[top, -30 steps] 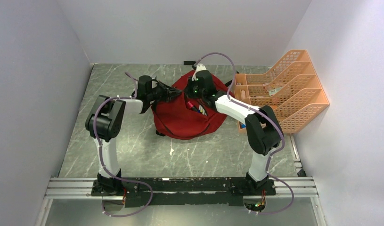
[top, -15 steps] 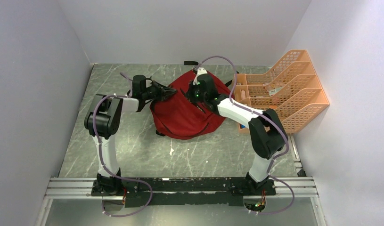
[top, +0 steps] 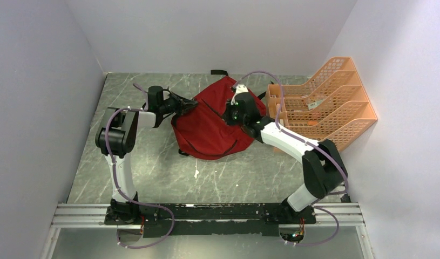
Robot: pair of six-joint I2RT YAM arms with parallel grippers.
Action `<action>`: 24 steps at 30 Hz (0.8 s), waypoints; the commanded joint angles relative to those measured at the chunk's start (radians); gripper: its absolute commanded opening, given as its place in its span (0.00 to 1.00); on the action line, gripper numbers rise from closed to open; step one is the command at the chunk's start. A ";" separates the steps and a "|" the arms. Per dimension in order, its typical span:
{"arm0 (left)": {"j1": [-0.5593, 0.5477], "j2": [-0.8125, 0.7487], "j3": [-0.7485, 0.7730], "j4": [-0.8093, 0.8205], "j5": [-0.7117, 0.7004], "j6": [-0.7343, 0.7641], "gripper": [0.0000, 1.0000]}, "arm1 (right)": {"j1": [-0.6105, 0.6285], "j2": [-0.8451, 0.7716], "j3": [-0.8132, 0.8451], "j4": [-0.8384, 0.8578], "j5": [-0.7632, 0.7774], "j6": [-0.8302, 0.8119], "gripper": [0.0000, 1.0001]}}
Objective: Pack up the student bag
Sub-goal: Zip the student bag at the center of the board.
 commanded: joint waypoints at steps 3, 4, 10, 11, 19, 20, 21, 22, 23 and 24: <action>0.057 0.020 0.017 0.007 -0.066 0.031 0.05 | -0.001 -0.129 -0.064 -0.089 0.146 0.040 0.00; 0.060 0.020 0.019 0.005 -0.066 0.032 0.05 | 0.000 -0.139 -0.073 -0.100 0.164 0.043 0.00; 0.073 0.019 0.025 -0.012 -0.065 0.048 0.05 | 0.000 -0.172 -0.106 -0.185 0.263 0.056 0.00; 0.076 0.019 0.025 -0.015 -0.065 0.050 0.05 | 0.000 -0.172 -0.111 -0.197 0.275 0.059 0.00; 0.093 0.013 0.021 -0.029 -0.064 0.069 0.05 | -0.007 -0.152 -0.131 -0.274 0.327 0.069 0.00; 0.093 0.013 0.022 -0.023 -0.059 0.071 0.05 | -0.007 -0.147 -0.129 -0.273 0.315 0.065 0.00; 0.093 0.012 0.022 -0.004 -0.052 0.075 0.05 | -0.007 -0.146 -0.123 -0.270 0.303 0.061 0.00; 0.093 0.008 0.020 0.031 -0.045 0.081 0.05 | -0.007 -0.147 -0.118 -0.263 0.291 0.057 0.00; 0.093 0.002 0.025 0.055 -0.036 0.098 0.05 | -0.007 -0.154 -0.113 -0.247 0.274 0.050 0.01; 0.093 -0.004 0.041 0.055 -0.021 0.120 0.05 | -0.007 -0.165 -0.111 -0.225 0.251 0.041 0.06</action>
